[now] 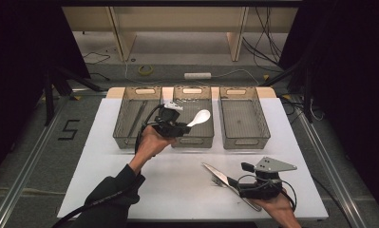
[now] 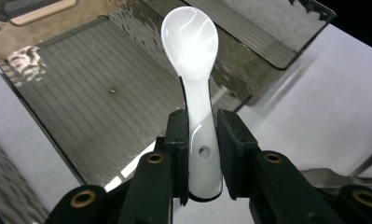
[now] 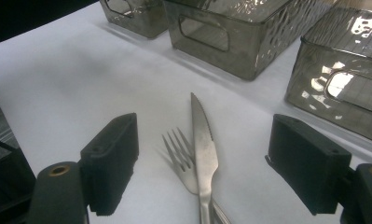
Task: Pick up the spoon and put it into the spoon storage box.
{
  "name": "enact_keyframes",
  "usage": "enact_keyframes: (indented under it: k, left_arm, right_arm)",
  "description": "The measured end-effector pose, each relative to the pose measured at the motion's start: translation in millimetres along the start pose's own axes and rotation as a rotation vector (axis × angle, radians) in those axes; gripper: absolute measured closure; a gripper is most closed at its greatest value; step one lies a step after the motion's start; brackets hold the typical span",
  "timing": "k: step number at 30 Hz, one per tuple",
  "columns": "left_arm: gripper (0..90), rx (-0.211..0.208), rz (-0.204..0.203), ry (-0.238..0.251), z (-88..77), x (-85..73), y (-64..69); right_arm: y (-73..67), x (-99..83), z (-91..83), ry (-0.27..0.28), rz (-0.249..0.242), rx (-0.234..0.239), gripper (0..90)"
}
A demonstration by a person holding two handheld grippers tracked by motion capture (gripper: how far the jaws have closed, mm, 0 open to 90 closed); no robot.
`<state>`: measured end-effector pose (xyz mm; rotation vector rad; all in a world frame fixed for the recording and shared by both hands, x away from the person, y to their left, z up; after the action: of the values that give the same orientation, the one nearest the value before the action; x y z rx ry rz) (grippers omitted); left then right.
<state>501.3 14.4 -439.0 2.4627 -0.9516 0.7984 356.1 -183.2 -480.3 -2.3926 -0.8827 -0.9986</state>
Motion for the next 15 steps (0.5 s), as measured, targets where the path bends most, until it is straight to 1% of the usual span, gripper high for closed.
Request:
enact_keyframes:
  k: [4,11,12,15]
  left_arm:
    - [74.3,0.016,-0.015,0.009,1.3,5.7,-8.1]
    - [74.3,0.027,-0.066,0.024,10.2,14.7,-25.3]
    - [74.3,0.031,-0.075,0.021,11.8,15.6,-28.0]
    - [74.2,0.05,-0.085,0.015,15.8,18.6,-34.5]
  right_arm:
    - [0.3,0.2,-0.1,0.002,0.0,0.001,25.3]
    - [0.3,-0.1,0.3,-0.001,0.0,0.002,25.2]
    - [0.4,-0.2,0.4,-0.001,0.0,0.003,25.2]
    - [0.1,-0.2,0.3,-0.002,0.002,0.003,25.2]
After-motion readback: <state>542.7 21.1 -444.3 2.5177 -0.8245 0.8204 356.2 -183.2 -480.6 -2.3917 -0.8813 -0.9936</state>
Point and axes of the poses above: each handheld gripper's, and its own axes: z roughly forward along the jaws, x roughly out of its top, y roughly to its right, the point moved 9 cm from there along z, roughly forward along the jaws, and after that the axes turned 9 degrees about -y, right-handed, at the moved point
